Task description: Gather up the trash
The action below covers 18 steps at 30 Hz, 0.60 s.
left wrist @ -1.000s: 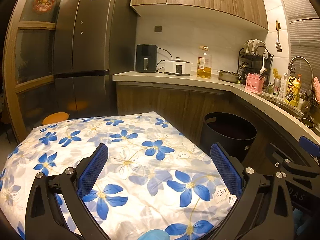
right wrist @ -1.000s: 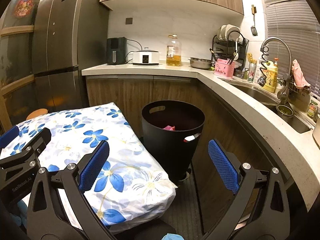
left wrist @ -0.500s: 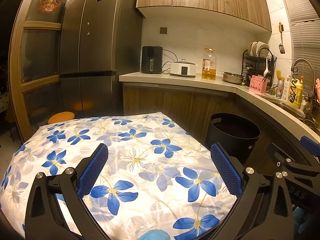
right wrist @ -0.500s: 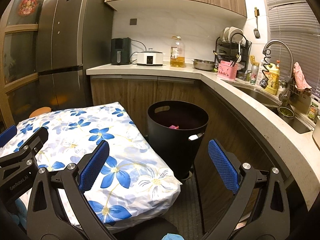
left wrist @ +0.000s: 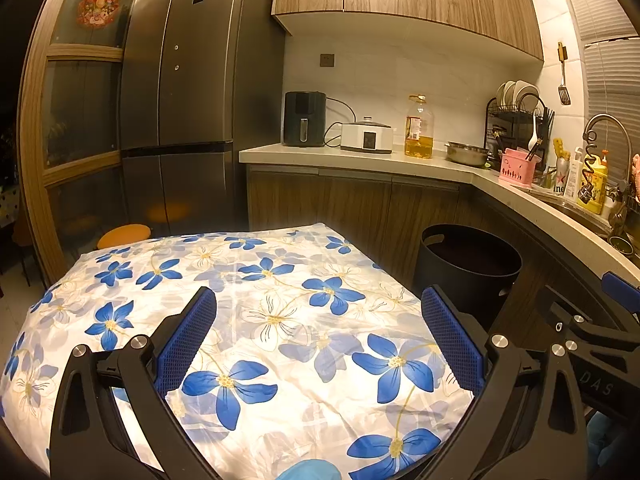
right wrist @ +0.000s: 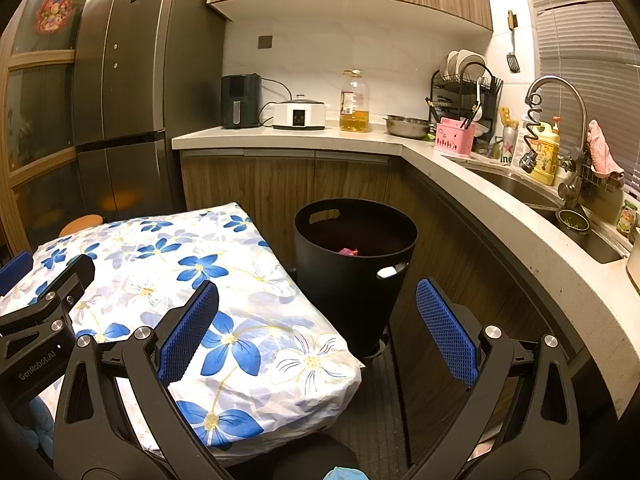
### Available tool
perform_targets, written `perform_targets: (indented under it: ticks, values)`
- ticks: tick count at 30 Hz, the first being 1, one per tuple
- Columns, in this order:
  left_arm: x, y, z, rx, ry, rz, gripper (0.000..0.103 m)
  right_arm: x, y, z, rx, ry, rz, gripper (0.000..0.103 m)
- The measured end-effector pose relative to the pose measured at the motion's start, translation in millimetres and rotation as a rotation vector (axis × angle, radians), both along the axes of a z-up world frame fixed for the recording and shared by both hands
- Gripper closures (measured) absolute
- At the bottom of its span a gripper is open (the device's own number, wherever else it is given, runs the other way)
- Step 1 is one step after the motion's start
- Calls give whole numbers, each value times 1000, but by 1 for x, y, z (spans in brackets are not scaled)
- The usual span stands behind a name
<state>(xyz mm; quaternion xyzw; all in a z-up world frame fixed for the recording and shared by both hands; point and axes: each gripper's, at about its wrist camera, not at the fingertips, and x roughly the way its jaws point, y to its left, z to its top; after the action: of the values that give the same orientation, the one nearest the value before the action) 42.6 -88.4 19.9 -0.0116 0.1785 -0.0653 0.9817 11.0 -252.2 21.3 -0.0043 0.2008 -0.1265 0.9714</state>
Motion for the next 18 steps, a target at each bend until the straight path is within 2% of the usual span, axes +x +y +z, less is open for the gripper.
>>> perform_targets:
  ticks: [18]
  values:
    - [-1,-2,-3,1,3,-3,5,1,-1,-1,2,2,2,5]
